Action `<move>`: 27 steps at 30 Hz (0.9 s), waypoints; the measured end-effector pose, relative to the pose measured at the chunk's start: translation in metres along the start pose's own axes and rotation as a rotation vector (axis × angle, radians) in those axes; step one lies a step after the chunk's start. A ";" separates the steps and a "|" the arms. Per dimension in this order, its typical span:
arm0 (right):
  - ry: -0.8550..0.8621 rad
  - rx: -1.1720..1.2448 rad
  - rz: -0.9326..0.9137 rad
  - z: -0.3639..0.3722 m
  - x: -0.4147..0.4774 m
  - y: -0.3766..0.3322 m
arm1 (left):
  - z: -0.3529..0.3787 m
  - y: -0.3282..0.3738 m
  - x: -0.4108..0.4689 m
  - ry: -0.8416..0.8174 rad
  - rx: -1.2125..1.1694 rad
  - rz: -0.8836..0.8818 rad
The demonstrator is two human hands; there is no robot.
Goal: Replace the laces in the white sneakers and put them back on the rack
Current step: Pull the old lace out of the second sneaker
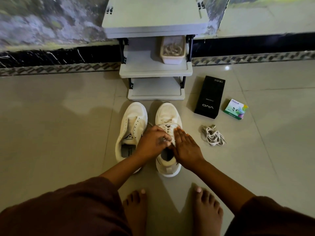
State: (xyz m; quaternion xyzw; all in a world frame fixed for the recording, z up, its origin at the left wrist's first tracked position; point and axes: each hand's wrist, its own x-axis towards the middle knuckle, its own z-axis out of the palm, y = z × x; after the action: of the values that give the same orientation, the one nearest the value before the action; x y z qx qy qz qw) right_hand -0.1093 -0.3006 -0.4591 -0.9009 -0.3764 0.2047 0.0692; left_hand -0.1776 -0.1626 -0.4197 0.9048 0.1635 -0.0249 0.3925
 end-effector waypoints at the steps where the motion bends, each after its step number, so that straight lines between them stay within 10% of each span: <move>1: 0.000 0.001 -0.003 0.000 0.000 -0.001 | -0.003 -0.002 -0.001 0.005 0.206 0.078; 9: -0.021 -0.008 0.009 -0.003 -0.002 -0.002 | -0.003 -0.005 -0.008 0.051 0.617 0.288; 17: 0.033 -0.018 0.003 0.000 -0.002 0.000 | -0.014 0.014 0.014 -0.029 -0.188 0.032; 27: 0.009 0.008 -0.012 -0.001 -0.004 0.000 | -0.006 -0.015 -0.004 0.050 0.570 0.359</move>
State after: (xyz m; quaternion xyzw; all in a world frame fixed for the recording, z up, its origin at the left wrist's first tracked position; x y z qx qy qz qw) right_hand -0.1119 -0.3032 -0.4569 -0.8992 -0.3806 0.2019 0.0759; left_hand -0.1863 -0.1494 -0.4256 0.9928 -0.0025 0.0223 0.1177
